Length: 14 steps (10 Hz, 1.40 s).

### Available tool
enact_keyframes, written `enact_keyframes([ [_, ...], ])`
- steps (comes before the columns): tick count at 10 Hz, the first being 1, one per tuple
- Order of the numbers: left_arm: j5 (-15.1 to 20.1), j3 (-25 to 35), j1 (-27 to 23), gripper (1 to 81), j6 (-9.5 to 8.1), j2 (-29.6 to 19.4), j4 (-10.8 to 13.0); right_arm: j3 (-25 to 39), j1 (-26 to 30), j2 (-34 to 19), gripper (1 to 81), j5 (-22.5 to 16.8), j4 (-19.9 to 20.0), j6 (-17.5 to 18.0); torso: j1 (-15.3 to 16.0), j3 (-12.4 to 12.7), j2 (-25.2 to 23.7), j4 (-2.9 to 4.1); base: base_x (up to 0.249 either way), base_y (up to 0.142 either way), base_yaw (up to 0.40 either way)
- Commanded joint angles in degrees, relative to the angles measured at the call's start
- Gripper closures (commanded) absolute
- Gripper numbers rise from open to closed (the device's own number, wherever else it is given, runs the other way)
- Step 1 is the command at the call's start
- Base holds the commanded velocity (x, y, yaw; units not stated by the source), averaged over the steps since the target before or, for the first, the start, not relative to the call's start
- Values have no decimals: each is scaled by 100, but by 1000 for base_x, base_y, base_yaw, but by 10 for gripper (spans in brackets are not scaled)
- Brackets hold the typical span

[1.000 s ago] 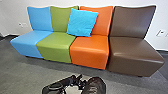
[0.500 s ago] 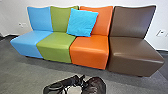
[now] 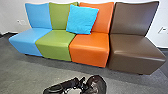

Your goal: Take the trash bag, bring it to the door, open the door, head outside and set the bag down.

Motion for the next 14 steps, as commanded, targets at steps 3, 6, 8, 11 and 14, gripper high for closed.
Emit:
enact_keyframes([
  [3,399,70,-652,10,-35,189,-188,123,291,-309,10,-276,49,14,2,-212,5,0,0,0,0],
  [6,285,61,-484,10,-71,58,-493,97,273,-292,10,-276,49,14,5,-262,7,0,0,0,0],
  [8,188,61,-326,10,-62,-22,-909,70,265,-274,10,-276,57,14,5,-264,7,0,0,0,0],
  [11,-275,61,-19,10,94,-48,-743,70,229,-230,10,-276,49,14,5,-266,7,0,0,0,0],
  [14,-453,52,96,10,237,-75,-689,87,186,-221,10,-276,49,14,448,-266,-684,0,0,0,0],
])
